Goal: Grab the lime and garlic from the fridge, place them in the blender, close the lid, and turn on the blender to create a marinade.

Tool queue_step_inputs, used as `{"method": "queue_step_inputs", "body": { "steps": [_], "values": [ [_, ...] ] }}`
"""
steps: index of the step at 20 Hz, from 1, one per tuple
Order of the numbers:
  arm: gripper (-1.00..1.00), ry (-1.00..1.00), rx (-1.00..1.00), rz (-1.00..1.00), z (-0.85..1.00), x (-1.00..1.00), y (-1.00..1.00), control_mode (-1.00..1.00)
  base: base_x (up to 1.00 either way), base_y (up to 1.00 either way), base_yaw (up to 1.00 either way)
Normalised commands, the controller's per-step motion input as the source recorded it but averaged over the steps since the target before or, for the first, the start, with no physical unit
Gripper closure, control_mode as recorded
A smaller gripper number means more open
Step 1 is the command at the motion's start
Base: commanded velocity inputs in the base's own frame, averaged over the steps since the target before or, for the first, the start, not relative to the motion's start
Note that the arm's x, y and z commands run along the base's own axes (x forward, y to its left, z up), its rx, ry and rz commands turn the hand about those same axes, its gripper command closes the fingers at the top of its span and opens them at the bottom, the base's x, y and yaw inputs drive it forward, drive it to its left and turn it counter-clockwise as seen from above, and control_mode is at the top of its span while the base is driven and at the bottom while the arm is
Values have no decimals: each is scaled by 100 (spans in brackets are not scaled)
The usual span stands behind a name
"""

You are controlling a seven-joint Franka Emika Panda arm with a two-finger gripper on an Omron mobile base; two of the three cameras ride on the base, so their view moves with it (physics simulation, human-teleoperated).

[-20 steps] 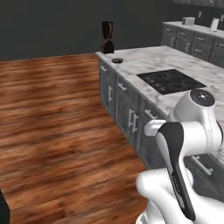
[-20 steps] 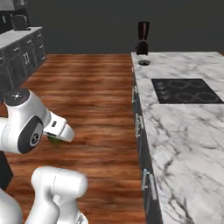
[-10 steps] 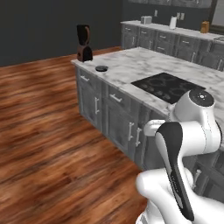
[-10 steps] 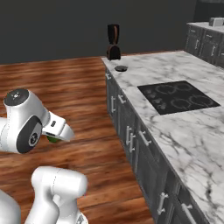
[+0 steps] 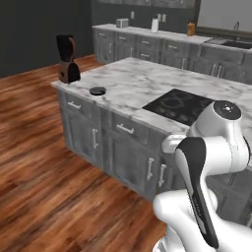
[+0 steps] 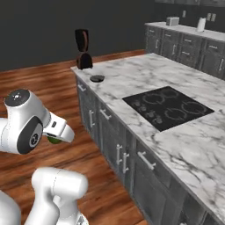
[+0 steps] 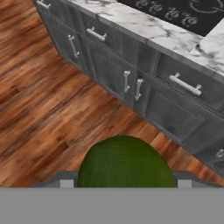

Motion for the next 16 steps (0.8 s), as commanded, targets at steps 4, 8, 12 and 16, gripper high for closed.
{"method": "queue_step_inputs", "body": {
  "steps": [4,8,12,16],
  "values": [
    [100,0,0,0,0,0,0,100,100,96,-44],
    [100,0,0,0,0,0,0,100,100,100,-42],
    [100,0,0,0,0,0,0,100,100,100,-36],
    [100,0,0,0,0,0,0,100,100,100,-36]
  ]
}}
